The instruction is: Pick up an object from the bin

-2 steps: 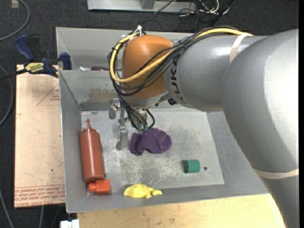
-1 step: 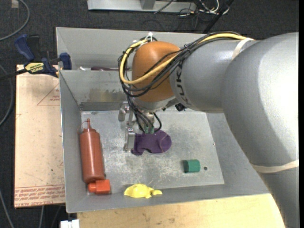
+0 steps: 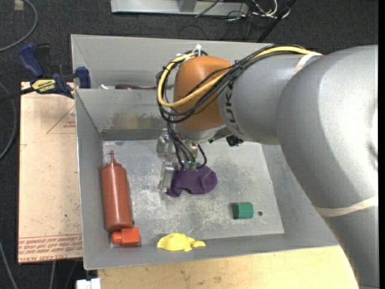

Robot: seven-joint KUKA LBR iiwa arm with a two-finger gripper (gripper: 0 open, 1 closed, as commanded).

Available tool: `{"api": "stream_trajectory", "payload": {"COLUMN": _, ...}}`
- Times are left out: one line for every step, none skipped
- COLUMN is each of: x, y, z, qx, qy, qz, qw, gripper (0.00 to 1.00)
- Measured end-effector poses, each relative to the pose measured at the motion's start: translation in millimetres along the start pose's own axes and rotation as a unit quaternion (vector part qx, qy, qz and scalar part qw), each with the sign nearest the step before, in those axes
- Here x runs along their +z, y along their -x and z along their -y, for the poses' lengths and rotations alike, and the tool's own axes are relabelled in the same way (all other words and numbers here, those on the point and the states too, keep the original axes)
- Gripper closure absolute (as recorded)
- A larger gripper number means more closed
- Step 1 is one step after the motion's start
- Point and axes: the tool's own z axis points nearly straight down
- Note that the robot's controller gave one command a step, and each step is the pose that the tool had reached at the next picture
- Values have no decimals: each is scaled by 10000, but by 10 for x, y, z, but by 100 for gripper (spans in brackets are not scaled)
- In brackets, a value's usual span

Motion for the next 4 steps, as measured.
{"api": "stream_trajectory", "payload": {"x": 90, "y": 39, "z": 346, "qx": -1160, "qy": -2, "qz": -16, "qw": 9932, "gripper": 0}}
{"api": "stream_trajectory", "payload": {"x": 141, "y": -62, "z": 784, "qx": -302, "qy": 9, "qz": 12, "qw": 9995, "gripper": 100}}
{"api": "stream_trajectory", "payload": {"x": 141, "y": -62, "z": 784, "qx": -301, "qy": 10, "qz": 12, "qw": 9995, "gripper": 100}}
{"api": "stream_trajectory", "payload": {"x": -760, "y": 44, "z": 742, "qx": -186, "qy": 18, "qz": 28, "qw": 9998, "gripper": 100}}
